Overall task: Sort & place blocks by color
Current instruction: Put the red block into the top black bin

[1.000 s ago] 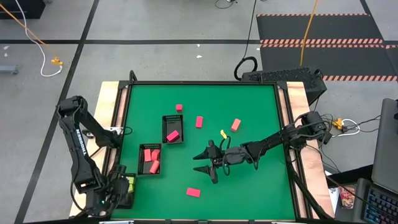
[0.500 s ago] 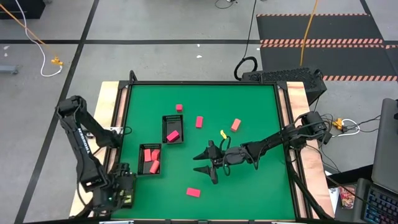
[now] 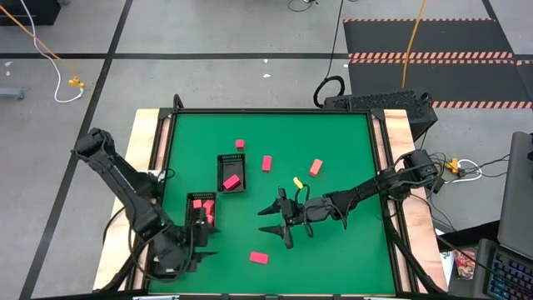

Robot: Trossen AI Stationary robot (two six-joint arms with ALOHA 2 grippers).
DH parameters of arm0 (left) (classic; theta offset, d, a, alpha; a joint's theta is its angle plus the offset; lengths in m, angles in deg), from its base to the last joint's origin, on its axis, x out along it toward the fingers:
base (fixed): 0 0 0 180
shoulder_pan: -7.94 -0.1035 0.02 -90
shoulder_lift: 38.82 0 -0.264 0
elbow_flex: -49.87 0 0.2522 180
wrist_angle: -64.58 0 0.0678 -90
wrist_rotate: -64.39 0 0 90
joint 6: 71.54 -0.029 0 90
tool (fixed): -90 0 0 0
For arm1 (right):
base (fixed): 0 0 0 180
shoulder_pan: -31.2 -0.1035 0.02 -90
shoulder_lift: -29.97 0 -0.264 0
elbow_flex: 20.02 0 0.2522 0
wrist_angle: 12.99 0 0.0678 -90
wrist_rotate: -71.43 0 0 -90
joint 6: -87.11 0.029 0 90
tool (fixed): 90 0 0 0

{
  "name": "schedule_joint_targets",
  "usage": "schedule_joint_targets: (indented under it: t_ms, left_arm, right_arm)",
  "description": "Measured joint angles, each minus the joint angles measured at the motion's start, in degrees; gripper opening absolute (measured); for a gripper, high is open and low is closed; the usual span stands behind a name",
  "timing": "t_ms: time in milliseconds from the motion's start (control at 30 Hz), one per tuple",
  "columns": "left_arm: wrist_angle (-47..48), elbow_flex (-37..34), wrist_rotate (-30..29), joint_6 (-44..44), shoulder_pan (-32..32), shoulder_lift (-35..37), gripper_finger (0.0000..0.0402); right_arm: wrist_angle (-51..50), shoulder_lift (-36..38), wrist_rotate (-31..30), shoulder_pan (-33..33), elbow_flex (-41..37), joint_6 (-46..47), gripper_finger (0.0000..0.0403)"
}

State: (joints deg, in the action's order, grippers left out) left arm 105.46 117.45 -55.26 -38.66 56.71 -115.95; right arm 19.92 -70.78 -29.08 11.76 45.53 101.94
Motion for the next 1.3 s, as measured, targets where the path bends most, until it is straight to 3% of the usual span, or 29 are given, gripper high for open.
schedule_joint_targets:
  t_ms: [133, 300, 500, 767, 900, 1300]
  left_arm:
    - [-10.15, 0.0, -0.02, -8.69, -3.71, 0.0, 0.0272]
    - [-20.56, -1.15, 0.02, -18.36, -6.96, 0.0, 0.0255]
    - [-36.41, -6.51, 3.31, -23.64, -11.47, 0.0, 0.0255]
    - [-58.85, -14.92, 7.9, -29.47, -15.91, -0.01, 0.0255]
    - [-62.88, -17.44, 9.3, -29.01, -18.04, -0.02, 0.0255]
    - [-63.11, -17.68, 11.87, -31.15, -21.28, 0.0, 0.0255]
  right_arm:
    - [-4.57, 0.0, -0.77, -1.25, 0.0, 0.09, 0.0224]
    - [-9.85, 0.0, -10.43, -4.89, 0.0, 0.93, 0.0224]
    - [-10.16, 0.0, -20.76, -9.13, 0.0, 0.09, 0.0224]
    - [-12.05, 0.0, -25.05, -10.75, 0.0, 1.75, 0.0224]
    - [-12.88, -0.02, -25.49, -10.73, 0.0, 2.43, 0.0224]
    - [-12.68, 0.0, -25.49, -10.62, 0.02, 2.66, 0.0224]
